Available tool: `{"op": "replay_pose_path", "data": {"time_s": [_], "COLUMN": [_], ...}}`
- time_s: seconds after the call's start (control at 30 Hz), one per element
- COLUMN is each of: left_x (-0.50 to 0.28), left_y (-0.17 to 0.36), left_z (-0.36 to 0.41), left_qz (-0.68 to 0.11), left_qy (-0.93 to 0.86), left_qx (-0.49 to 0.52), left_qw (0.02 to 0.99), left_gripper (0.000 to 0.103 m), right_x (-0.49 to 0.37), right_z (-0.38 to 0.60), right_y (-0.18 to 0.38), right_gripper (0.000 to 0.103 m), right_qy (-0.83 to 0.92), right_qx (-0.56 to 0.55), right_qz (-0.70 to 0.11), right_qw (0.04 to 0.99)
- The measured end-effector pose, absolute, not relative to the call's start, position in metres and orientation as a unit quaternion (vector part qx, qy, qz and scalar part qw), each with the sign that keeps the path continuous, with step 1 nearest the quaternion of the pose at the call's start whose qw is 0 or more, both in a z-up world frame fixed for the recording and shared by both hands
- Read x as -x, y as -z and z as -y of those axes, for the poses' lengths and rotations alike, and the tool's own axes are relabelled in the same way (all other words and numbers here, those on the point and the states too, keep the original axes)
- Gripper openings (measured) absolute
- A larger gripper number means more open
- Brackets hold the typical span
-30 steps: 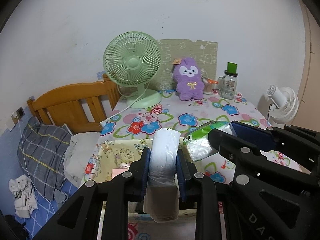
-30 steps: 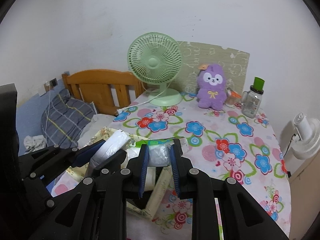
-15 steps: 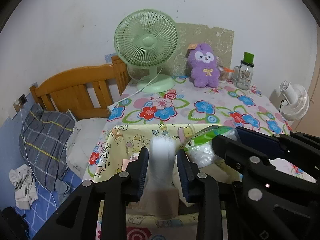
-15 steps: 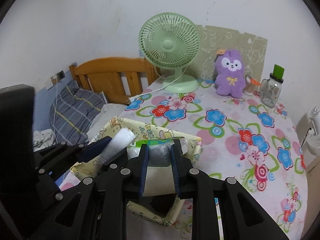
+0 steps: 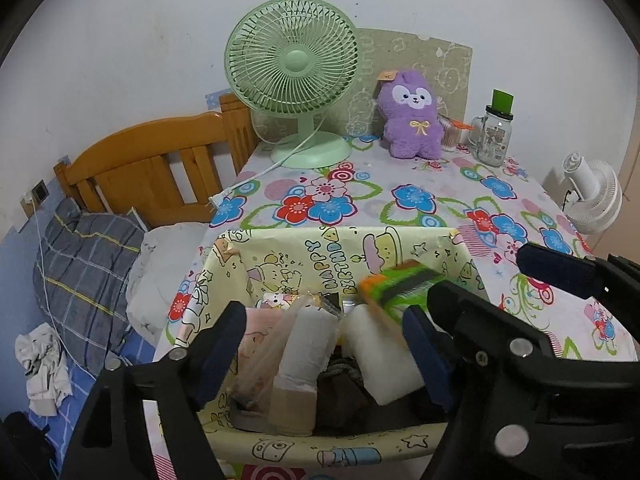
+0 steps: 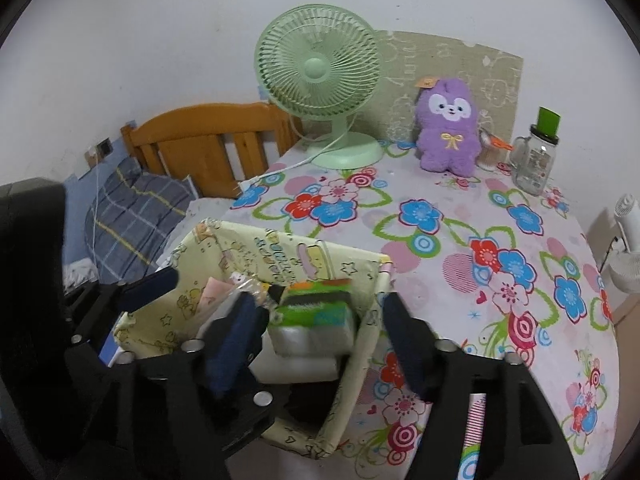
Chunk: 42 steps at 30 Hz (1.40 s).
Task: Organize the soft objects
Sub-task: 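Lower the white roll into the box with the left tool while the right tool lowers the tissue pack in, then open both tools and withdraw them from the fabric box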
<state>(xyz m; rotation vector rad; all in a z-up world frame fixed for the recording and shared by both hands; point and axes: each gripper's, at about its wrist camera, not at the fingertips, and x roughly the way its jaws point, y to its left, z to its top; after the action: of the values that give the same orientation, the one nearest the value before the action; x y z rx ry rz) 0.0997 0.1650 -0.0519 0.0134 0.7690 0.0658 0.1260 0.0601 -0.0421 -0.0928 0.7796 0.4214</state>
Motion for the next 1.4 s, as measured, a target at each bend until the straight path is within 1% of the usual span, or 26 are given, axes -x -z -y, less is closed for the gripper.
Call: {"op": "replay_pose_path", "data": {"time_s": [0.13,0.57,0.77,0.83,1.03,1.4], "left_x": [-0.095,-0.082,-0.076,-0.074,-0.069,-0.061], "left_y": [0.050,0.039,0.033,0.030,0.025,0.019], "left_z": [-0.159,-0.136,-0.122,-0.116,-0.097,-0.067], "left_qz": [-0.373,-0.361,-0.357,-0.353,-0.342,-0.331], "left_qy": [-0.028,-0.013,-0.007,0.000,0.013,0.027], "left_qx": [-0.012,-0.019,-0.021,-0.022,-0.032,-0.036], "left_qw": [0.927,0.932,0.934,0.935,0.939,0.943], "left_gripper": [0.087,0.089,0.091,0.091,0.095,0.101], "right_x": [-0.124,-0.111,-0.103,-0.101,-0.094,-0.082], "right_z": [-0.056,-0.036,-0.020,-0.014,0.006,0.040], "right_y": [0.043,0.034,0.027,0.025,0.018,0.010], "right_gripper": [0.077,0.079,0.085,0.088,0.094,0.100], "right_qy": [-0.209,-0.195,-0.176,-0.171,-0.148,-0.119], "right_qx": [0.037,0.030,0.031,0.028,0.022,0.020], "right_qz": [-0.380,-0.367,-0.354,-0.352,-0.343,-0.329], "right_qw": [0.900,0.909,0.918,0.920,0.927,0.937]}}
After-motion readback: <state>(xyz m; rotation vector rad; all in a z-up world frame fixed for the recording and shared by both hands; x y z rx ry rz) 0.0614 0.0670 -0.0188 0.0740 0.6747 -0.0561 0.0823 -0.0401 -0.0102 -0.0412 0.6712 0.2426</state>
